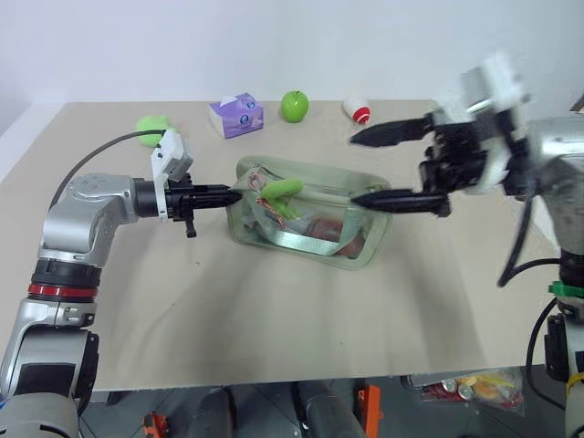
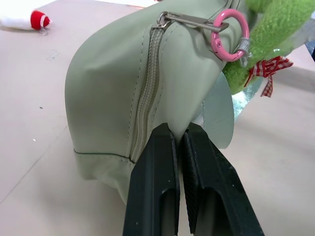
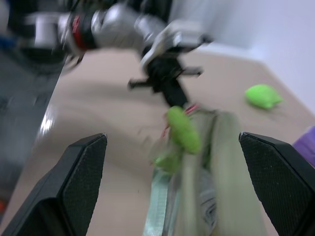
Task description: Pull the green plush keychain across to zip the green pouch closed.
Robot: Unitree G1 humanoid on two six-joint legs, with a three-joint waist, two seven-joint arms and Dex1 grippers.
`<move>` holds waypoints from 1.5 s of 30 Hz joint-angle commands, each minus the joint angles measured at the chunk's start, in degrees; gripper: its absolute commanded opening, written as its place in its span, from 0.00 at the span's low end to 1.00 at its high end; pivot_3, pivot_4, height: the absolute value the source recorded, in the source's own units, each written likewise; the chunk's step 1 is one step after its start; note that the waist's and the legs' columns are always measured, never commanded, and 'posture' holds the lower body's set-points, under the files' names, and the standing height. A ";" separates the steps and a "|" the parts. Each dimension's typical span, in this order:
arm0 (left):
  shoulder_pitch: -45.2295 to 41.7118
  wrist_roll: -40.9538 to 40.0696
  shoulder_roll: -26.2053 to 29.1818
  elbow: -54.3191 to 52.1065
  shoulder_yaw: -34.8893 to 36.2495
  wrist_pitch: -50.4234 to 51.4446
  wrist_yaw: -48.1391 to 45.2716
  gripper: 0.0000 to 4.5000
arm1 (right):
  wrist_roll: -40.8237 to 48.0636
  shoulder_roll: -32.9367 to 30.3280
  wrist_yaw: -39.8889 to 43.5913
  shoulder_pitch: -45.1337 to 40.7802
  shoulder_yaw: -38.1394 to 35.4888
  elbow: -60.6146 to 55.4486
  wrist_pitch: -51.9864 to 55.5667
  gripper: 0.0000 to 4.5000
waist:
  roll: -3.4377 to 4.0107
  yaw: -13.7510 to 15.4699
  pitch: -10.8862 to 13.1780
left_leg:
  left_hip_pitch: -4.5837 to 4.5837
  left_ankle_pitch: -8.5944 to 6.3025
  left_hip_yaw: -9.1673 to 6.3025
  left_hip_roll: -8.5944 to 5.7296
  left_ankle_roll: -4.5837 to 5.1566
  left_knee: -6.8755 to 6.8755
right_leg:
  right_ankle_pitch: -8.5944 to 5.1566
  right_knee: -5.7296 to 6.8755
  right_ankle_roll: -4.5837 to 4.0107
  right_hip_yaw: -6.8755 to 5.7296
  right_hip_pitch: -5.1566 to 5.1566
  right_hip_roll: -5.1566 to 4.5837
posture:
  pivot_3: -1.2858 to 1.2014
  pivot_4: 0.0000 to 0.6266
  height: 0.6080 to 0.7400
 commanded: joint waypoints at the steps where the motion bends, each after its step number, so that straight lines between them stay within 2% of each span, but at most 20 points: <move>1: -0.33 -0.32 -0.35 -0.98 0.71 -0.78 0.22 0.00 | -7.17 1.29 3.34 -4.68 4.56 2.94 -6.97 0.99 | 0.00 0.04 0.00 | 0.00 0.00 -0.02 0.00 0.00 0.00 | 0.00 0.00 0.00 -0.01 0.00 0.00 | 0.52 0.24 1.00; 9: 1.58 -0.70 -0.31 -2.76 1.44 -0.42 1.00 0.00 | -15.00 7.77 8.21 -10.05 9.93 12.51 -15.91 0.99 | 0.00 0.26 0.00 | -0.06 0.00 -0.04 0.00 0.00 -0.01 | 0.07 0.00 0.12 -0.04 -0.02 0.00 | 0.52 0.24 1.00; 23: 2.04 -0.65 -0.59 -3.38 1.39 -0.25 2.04 0.00 | -18.47 18.14 9.32 -15.10 9.43 22.00 -18.89 0.99 | 0.01 0.38 0.00 | -0.06 0.00 -0.10 0.00 0.00 -0.02 | 0.09 0.03 0.14 -0.08 -0.02 0.00 | 0.52 0.24 1.00; 26: 2.23 -0.58 -0.69 -3.54 1.27 -0.32 2.24 0.00 | -18.61 19.65 9.10 -14.98 9.38 22.00 -18.78 0.83 | 0.01 0.41 0.00 | -0.07 0.00 -0.11 0.00 0.00 -0.02 | 0.09 0.03 0.14 -0.09 -0.02 0.01 | 0.52 0.24 1.00; 29: 2.37 -0.75 -0.65 -3.83 1.31 -0.15 2.40 0.00 | -18.98 20.33 9.03 -14.58 9.45 22.20 -18.85 0.59 | 0.01 0.43 0.00 | -0.07 0.00 -0.11 0.00 0.00 -0.02 | 0.09 0.03 0.14 -0.09 -0.01 0.00 | 0.52 0.24 1.00; 30: 2.38 -0.78 -0.66 -3.85 1.34 -0.13 2.49 0.00 | -19.08 20.43 9.10 -14.41 9.47 22.31 -18.96 0.54 | 0.01 0.43 0.00 | -0.07 0.00 -0.11 0.00 0.00 -0.02 | 0.09 0.03 0.14 -0.09 -0.01 0.00 | 0.52 0.24 1.00; 33: 2.41 -0.93 -0.66 -4.03 1.45 0.02 2.64 0.00 | -19.18 20.50 9.24 -14.06 9.48 22.44 -19.02 0.27 | 0.01 0.44 0.00 | -0.07 0.00 -0.11 0.00 0.00 -0.02 | 0.10 0.03 0.14 -0.09 -0.01 0.00 | 0.52 0.24 1.00; 34: 2.44 -0.96 -0.66 -4.09 1.48 0.05 2.68 0.00 | -19.18 20.49 9.29 -13.94 9.47 22.42 -19.11 0.22 | 0.01 0.44 0.00 | -0.07 0.00 -0.11 0.00 0.00 -0.02 | 0.10 0.03 0.14 -0.09 -0.01 0.01 | 0.52 0.24 1.00; 36: 2.48 -0.98 -0.67 -4.14 1.52 0.11 2.78 0.00 | -19.17 20.45 9.34 -13.82 9.44 22.39 -19.10 0.04 | 0.01 0.44 0.00 | -0.06 0.00 -0.12 0.00 0.00 -0.02 | 0.10 0.04 0.14 -0.10 -0.02 0.01 | 0.52 0.24 1.00; 37: 2.50 -1.04 -0.68 -4.21 1.58 0.17 2.82 0.00 | -19.15 20.43 9.36 -13.78 9.40 22.36 -19.08 0.00 | 0.01 0.44 0.00 | -0.06 0.00 -0.12 0.00 0.00 -0.02 | 0.10 0.04 0.14 -0.10 -0.02 0.01 | 0.52 0.24 1.00; 45: 2.11 -1.50 -0.97 -4.39 1.84 0.61 3.13 0.00 | -19.05 19.61 9.68 -13.58 8.91 21.99 -18.66 0.00 | 0.01 0.44 0.00 | -0.07 0.00 -0.12 0.00 0.00 -0.02 | 0.09 0.04 0.14 -0.10 -0.01 0.00 | 0.52 0.24 1.00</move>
